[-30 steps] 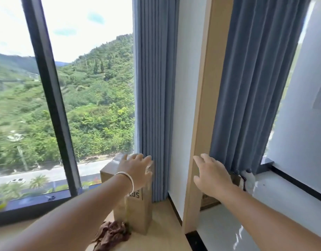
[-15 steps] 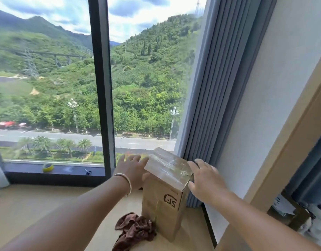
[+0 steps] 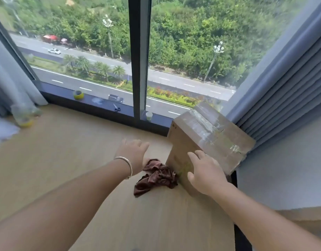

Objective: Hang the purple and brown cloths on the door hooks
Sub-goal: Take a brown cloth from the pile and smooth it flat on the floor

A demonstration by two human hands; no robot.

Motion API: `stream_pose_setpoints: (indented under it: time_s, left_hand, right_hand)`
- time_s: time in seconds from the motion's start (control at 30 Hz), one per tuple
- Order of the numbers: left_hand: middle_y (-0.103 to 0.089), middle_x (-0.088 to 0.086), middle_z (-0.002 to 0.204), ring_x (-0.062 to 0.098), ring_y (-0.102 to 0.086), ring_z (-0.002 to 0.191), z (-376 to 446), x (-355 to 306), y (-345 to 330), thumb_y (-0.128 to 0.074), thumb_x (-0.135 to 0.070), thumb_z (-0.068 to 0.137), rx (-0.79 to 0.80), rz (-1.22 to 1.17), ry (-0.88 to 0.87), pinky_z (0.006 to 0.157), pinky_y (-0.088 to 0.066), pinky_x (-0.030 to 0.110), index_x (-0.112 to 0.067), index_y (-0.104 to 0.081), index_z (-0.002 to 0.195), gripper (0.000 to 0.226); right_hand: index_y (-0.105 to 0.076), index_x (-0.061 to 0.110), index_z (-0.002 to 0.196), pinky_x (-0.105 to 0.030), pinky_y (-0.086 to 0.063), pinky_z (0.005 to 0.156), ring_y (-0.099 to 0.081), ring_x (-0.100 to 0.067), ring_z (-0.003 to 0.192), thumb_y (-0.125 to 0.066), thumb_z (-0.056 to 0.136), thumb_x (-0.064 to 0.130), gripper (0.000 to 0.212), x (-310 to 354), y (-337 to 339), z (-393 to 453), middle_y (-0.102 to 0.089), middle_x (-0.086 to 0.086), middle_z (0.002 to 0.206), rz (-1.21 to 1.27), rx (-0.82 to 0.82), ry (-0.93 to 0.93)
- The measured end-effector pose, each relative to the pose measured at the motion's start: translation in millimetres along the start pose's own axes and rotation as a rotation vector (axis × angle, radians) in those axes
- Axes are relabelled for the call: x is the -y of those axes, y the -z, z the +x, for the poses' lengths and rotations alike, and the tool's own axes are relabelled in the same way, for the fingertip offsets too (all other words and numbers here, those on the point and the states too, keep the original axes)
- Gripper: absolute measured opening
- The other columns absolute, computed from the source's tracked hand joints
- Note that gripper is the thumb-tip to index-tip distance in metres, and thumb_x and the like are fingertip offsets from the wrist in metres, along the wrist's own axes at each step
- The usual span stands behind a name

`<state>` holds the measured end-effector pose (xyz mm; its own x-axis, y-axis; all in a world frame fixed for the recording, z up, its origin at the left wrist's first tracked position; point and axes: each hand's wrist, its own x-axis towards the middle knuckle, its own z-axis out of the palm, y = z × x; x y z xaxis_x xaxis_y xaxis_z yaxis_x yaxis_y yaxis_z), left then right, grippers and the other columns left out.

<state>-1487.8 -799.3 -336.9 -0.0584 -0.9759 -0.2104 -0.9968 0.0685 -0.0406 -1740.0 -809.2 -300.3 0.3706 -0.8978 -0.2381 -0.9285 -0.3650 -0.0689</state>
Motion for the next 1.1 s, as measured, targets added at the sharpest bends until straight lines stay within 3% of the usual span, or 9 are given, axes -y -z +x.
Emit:
stream_pose_setpoints:
  time_s: [0.17,0.37,0.67,0.9,1.1]
  left_hand:
    - [-0.043,0.001,0.143,0.025,-0.042,0.127,15,13,-107,-0.035,-0.053,0.096,0.150,-0.014,0.085,0.107,-0.026,0.042,-0.027,-0.028,0.146,0.057]
    - [-0.038,0.002,0.147,0.024,-0.036,0.135,18,12,-264,-0.030,-0.050,0.098,0.342,-0.050,0.166,0.112,-0.020,0.045,-0.025,-0.024,0.148,0.056]
    - [-0.034,0.003,0.150,0.023,-0.031,0.138,49,2,-501,-0.034,-0.050,0.098,0.514,-0.113,0.193,0.114,-0.019,0.044,-0.024,-0.023,0.149,0.059]
    - [-0.032,0.005,0.151,0.023,-0.024,0.142,114,4,-650,-0.034,-0.051,0.098,0.463,-0.119,0.287,0.116,-0.016,0.048,-0.021,-0.020,0.151,0.063]
    - [-0.005,0.009,0.162,0.023,-0.004,0.149,201,30,-751,-0.027,-0.056,0.098,0.416,-0.163,0.383,0.119,-0.006,0.051,-0.023,-0.009,0.154,0.068]
  right_hand:
    - [-0.033,0.022,0.142,-0.033,-0.035,0.104,-0.042,-0.021,0.127,-0.053,0.087,0.036,0.060,9,-105,60,-0.037,0.000,0.144,-0.002,0.137,0.116]
    - [-0.036,0.021,0.139,-0.034,-0.035,0.102,-0.042,-0.020,0.124,-0.051,0.086,0.034,0.057,6,-265,111,-0.043,0.002,0.135,-0.054,0.325,0.247]
    - [-0.038,0.020,0.137,-0.036,-0.034,0.104,-0.042,-0.023,0.125,-0.055,0.084,0.035,0.057,-7,-490,176,-0.044,-0.002,0.133,-0.108,0.430,0.303]
    - [-0.042,0.018,0.132,-0.037,-0.037,0.100,-0.045,-0.025,0.121,-0.056,0.083,0.036,0.054,2,-624,260,-0.046,-0.003,0.128,-0.141,0.348,0.327]
    - [-0.052,0.017,0.119,-0.037,-0.038,0.092,-0.048,-0.026,0.112,-0.053,0.085,0.034,0.038,5,-703,368,-0.053,-0.004,0.119,-0.141,0.125,0.330]
